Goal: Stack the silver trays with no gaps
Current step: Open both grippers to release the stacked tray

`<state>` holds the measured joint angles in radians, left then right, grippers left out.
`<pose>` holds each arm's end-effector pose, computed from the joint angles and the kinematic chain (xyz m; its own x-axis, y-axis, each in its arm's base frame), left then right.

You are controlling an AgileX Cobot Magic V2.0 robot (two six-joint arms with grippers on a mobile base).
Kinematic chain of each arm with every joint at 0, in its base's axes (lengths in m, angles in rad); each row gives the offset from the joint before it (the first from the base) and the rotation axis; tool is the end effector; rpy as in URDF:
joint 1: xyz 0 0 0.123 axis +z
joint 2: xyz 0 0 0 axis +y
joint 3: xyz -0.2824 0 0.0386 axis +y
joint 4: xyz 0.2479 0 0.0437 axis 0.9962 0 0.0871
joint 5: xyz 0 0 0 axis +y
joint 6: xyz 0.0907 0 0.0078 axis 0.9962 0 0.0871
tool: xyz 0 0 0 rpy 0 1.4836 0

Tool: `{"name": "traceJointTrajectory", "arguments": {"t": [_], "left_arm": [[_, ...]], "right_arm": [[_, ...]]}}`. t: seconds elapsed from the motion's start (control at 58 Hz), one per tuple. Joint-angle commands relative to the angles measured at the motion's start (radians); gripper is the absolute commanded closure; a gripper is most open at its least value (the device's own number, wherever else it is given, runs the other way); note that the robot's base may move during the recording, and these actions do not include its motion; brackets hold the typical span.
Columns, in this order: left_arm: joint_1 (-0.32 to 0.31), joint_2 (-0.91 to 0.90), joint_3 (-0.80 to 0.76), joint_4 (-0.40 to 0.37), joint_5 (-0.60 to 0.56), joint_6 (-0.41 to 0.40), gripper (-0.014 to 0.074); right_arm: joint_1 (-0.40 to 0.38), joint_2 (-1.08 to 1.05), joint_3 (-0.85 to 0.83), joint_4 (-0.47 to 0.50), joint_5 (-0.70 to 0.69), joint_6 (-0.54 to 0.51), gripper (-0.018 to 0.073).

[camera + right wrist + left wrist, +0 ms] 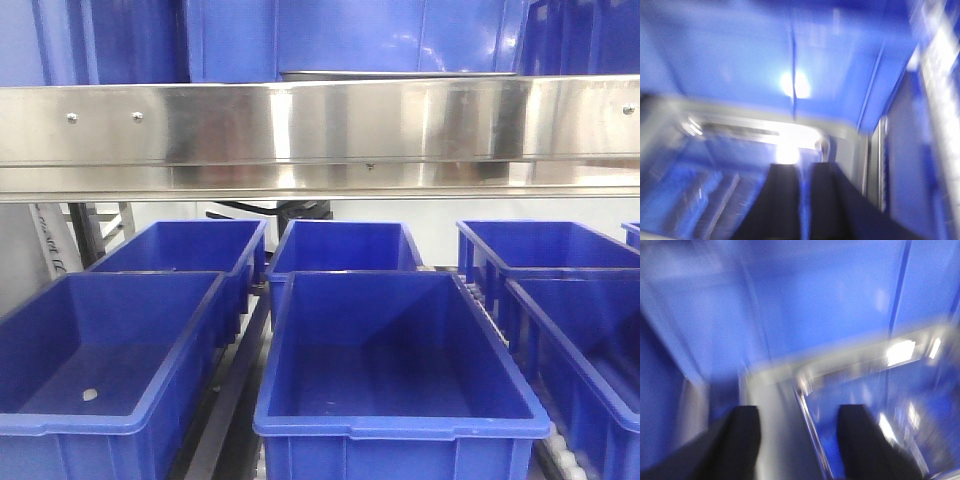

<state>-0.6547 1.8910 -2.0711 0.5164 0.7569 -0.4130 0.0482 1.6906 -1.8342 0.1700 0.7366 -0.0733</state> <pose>0.3676 -0.2432 0.4312 -0.3307 0.2283 -0.9157 0.3203 0.9399 0.1187 0.3896 0.0292 0.4341 -0.4848 0.0295 -0.8741 -0.1220 0.9874 0.1010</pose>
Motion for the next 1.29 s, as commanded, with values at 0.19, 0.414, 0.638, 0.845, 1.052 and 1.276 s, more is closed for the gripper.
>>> {"name": "traceJointTrajectory", "arguments": {"t": [0.19, 0.414, 0.638, 0.845, 1.052, 1.276], "left_arm": [[0.004, -0.101, -0.002, 0.01, 0.096, 0.002, 0.0594], [-0.002, -0.203, 0.052, 0.01, 0.058, 0.002, 0.0594], [-0.002, -0.366, 0.218, 0.01, -0.029, 0.002, 0.0594], [-0.002, -0.598, 0.518, -0.008, -0.155, -0.018, 0.0597], [-0.002, -0.897, 0.829, -0.02, -0.297, -0.034, 0.0603], [-0.002, -1.215, 1.043, -0.02, -0.301, -0.034, 0.0603]], "right_arm": [[-0.005, -0.155, 0.013, -0.011, 0.129, -0.062, 0.0639], [-0.005, -0.379, 0.24, -0.013, 0.033, -0.062, 0.0639], [-0.005, -0.658, 0.562, -0.01, -0.113, -0.069, 0.0639], [-0.005, -0.933, 0.816, 0.001, -0.2, -0.069, 0.0639], [-0.005, -1.189, 0.979, 0.001, -0.172, -0.069, 0.0639], [-0.005, -1.419, 1.108, 0.08, -0.164, -0.069, 0.0639]]}}
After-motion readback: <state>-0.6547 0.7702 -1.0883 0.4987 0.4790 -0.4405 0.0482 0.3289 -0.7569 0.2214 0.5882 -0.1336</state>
